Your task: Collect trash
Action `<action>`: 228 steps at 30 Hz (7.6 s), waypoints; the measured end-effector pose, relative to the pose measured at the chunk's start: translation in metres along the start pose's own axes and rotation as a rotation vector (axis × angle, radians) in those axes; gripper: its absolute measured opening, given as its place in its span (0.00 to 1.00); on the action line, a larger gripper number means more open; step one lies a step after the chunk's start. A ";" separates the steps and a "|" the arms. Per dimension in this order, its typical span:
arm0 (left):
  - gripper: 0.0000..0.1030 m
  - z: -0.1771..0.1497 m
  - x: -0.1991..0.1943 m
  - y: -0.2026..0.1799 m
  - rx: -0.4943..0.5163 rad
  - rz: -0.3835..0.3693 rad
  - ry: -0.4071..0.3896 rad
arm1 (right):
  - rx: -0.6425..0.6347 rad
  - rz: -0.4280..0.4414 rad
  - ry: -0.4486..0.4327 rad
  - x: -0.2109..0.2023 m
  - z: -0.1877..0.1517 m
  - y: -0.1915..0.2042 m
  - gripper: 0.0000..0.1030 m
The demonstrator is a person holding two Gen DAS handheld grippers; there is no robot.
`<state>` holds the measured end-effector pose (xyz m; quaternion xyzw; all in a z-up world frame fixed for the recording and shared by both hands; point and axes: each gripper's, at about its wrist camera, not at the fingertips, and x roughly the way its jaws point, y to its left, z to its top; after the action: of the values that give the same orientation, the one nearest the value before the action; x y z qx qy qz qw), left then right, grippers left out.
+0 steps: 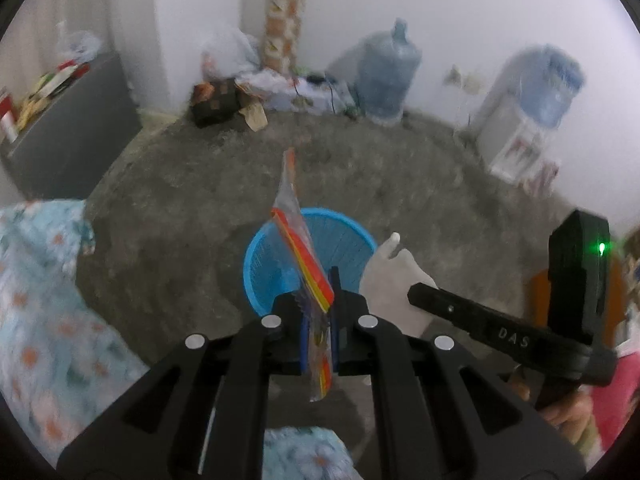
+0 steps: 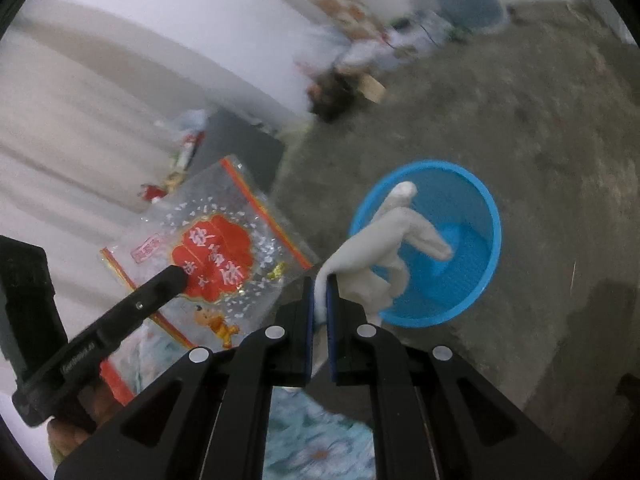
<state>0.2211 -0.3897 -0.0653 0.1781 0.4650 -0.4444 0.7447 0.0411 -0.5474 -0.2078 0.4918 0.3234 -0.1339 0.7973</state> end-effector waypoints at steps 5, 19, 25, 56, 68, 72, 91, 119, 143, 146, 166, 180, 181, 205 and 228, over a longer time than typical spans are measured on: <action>0.54 0.017 0.073 0.002 0.013 0.052 0.089 | 0.124 -0.057 0.059 0.060 0.020 -0.050 0.25; 0.63 0.013 -0.001 0.002 -0.020 0.045 -0.098 | 0.086 -0.098 -0.005 0.038 -0.003 -0.036 0.51; 0.64 -0.012 -0.103 -0.002 -0.018 0.006 -0.222 | -0.113 -0.116 -0.125 -0.029 -0.026 0.053 0.72; 0.82 -0.361 -0.384 0.146 -0.654 0.291 -0.464 | -0.916 -0.207 -0.144 -0.117 -0.226 0.272 0.94; 0.82 -0.407 -0.389 0.159 -0.749 0.317 -0.461 | -0.811 0.015 0.034 -0.114 -0.237 0.268 0.94; 0.82 -0.410 -0.376 0.161 -0.765 0.265 -0.422 | -0.788 0.043 0.085 -0.105 -0.242 0.268 0.94; 0.86 -0.353 -0.266 0.178 -0.844 0.461 -0.158 | -0.705 0.025 0.149 -0.083 -0.234 0.248 0.94; 0.79 -0.413 -0.308 0.141 -0.672 0.506 -0.199 | -0.823 0.159 0.203 -0.073 -0.256 0.296 0.94; 0.78 -0.537 -0.390 0.198 -0.934 0.661 -0.254 | -1.531 0.147 0.381 0.080 -0.497 0.498 0.81; 0.78 -0.541 -0.391 0.202 -0.943 0.651 -0.260 | -1.600 0.060 0.404 0.104 -0.513 0.498 0.76; 0.76 -0.511 -0.374 0.182 -0.843 0.594 -0.229 | -1.473 0.112 0.505 0.030 -0.490 0.424 0.65; 0.75 -0.422 -0.317 0.135 -0.643 0.393 -0.249 | -0.691 0.289 0.549 0.003 -0.296 0.305 0.65; 0.75 -0.416 -0.312 0.133 -0.636 0.382 -0.248 | -0.656 0.295 0.549 0.005 -0.288 0.295 0.65; 0.75 -0.397 -0.293 0.132 -0.621 0.377 -0.201 | -0.490 0.202 0.386 -0.008 -0.206 0.220 0.78; 0.75 -0.397 -0.292 0.133 -0.617 0.379 -0.200 | -0.937 -0.093 0.220 -0.035 -0.260 0.285 0.19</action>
<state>0.0683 0.0963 -0.0369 -0.0160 0.4607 -0.1532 0.8741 0.0660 -0.1876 -0.0667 0.0761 0.4532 0.0434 0.8871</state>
